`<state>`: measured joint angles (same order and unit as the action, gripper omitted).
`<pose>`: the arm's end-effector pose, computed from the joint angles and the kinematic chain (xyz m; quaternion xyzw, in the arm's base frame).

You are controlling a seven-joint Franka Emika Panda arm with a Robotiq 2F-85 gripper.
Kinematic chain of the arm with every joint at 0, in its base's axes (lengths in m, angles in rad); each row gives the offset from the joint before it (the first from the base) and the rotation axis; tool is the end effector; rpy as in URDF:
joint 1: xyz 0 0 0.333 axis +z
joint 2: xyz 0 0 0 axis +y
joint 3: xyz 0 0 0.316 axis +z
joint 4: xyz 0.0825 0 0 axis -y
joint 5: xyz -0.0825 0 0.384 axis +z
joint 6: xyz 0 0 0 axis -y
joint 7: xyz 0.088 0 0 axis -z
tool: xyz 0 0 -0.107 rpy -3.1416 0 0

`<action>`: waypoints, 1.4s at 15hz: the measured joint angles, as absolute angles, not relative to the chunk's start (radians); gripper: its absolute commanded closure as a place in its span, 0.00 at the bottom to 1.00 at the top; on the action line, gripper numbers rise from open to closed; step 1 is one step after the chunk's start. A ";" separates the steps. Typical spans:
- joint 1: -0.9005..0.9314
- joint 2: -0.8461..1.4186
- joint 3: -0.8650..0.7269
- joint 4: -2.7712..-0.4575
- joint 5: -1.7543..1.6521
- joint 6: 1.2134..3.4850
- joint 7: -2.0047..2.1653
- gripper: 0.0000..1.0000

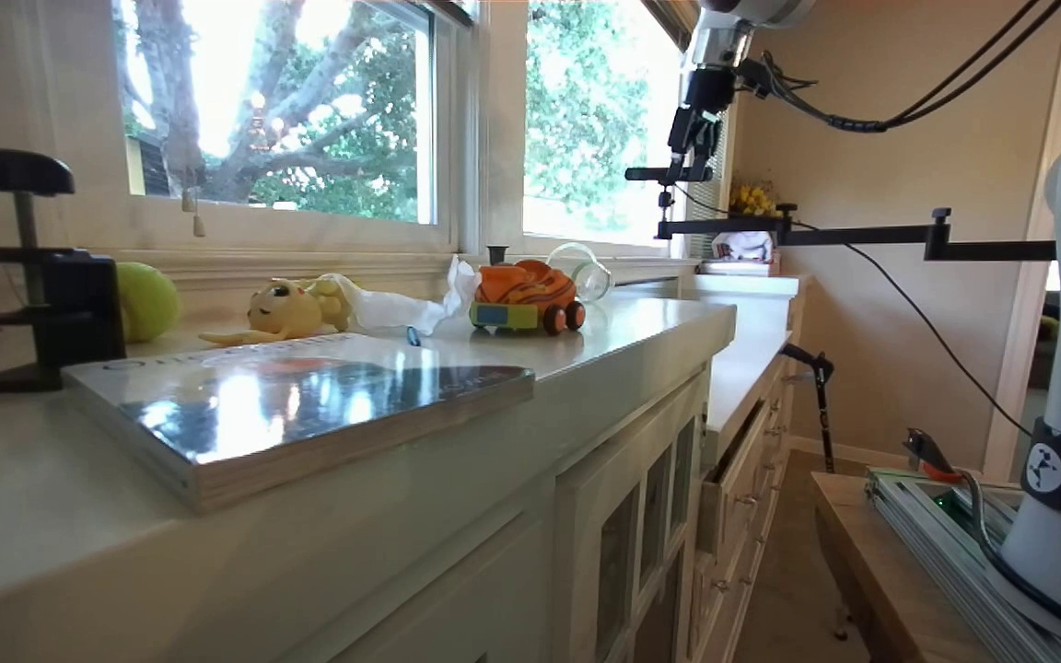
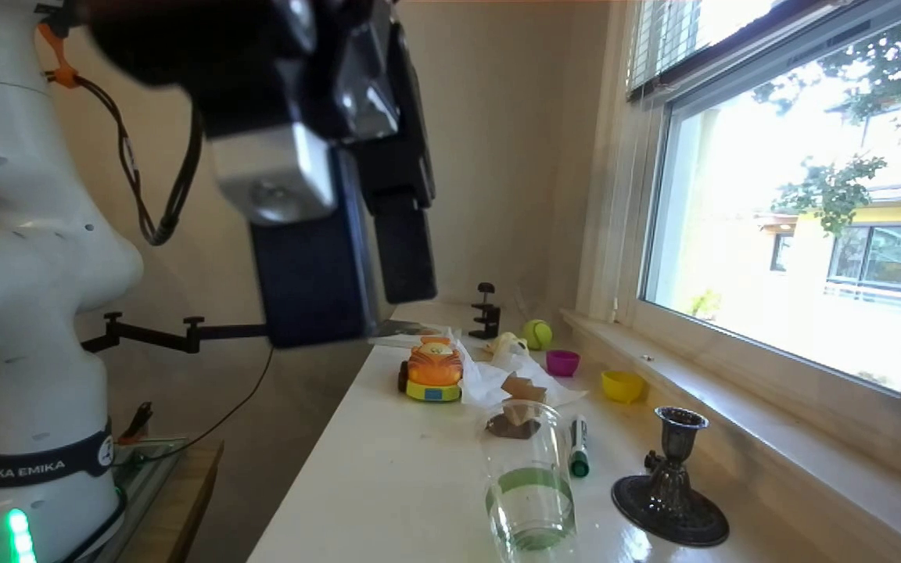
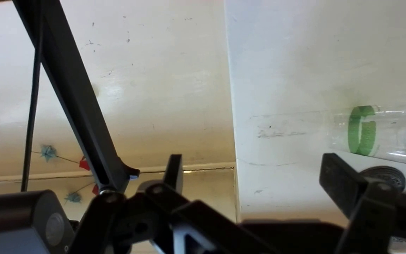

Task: Put the cup upside down

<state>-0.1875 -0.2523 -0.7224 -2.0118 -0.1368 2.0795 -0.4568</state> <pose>0.2945 -0.4382 0.5591 0.9708 -0.2007 0.1134 0.0669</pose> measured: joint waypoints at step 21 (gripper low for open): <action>-0.285 0.045 -0.482 -1.920 0.153 2.165 -0.039 0.00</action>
